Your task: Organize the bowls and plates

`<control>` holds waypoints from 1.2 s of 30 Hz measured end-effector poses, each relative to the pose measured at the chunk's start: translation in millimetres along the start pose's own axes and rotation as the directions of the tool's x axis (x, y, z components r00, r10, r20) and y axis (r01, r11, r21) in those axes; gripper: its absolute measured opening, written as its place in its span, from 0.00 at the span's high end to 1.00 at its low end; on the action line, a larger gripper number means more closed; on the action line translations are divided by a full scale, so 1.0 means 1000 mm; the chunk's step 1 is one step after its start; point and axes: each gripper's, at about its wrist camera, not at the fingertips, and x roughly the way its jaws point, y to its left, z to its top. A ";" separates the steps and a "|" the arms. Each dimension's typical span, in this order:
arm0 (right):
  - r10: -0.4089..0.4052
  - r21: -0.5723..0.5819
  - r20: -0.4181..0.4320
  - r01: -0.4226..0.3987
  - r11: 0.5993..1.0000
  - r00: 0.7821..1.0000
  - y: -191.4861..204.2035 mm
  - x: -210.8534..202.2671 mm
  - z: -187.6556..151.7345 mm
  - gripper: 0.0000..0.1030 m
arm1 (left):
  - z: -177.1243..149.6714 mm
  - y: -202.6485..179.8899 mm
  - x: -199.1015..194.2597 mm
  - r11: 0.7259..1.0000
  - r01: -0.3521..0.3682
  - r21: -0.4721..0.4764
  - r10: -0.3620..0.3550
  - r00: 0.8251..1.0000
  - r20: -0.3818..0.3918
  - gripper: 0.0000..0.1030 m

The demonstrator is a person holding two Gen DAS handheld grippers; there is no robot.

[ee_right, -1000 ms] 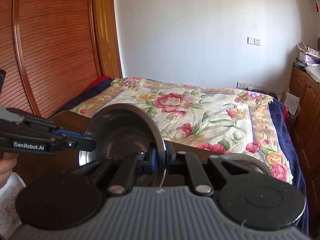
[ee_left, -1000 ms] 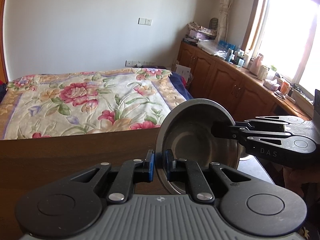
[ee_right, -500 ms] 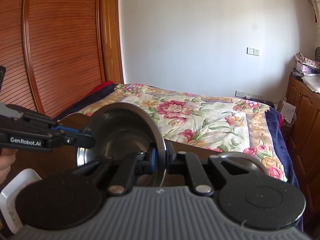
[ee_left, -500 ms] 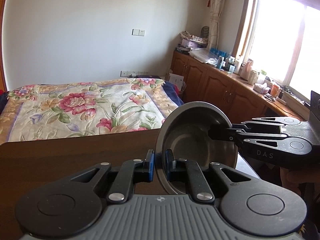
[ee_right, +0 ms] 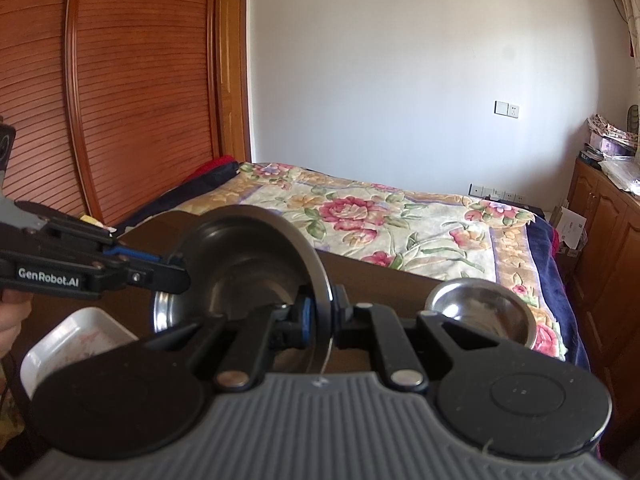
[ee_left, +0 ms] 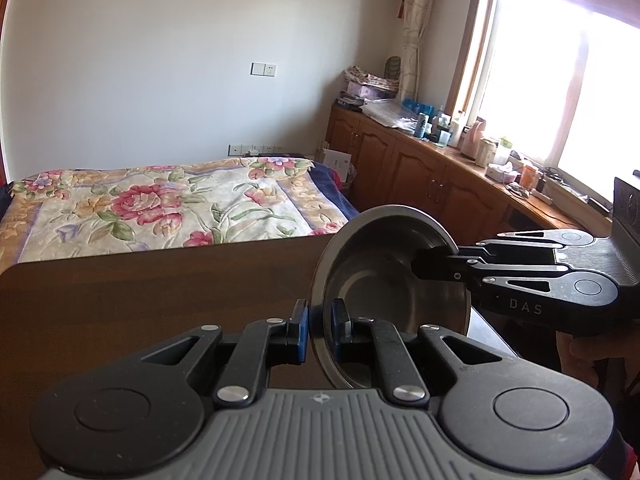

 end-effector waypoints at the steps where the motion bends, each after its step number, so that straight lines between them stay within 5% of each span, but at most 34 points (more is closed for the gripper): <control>1: -0.001 -0.001 -0.002 0.001 1.000 1.000 0.002 -0.002 -0.002 0.88 | -0.003 -0.001 -0.001 1.000 0.003 0.000 -0.003 1.000 -0.001 0.88; 36: 0.014 0.016 -0.089 -0.012 1.000 0.996 0.019 -0.024 -0.062 0.88 | -0.067 -0.019 -0.009 0.997 0.071 0.021 -0.068 0.990 -0.121 0.88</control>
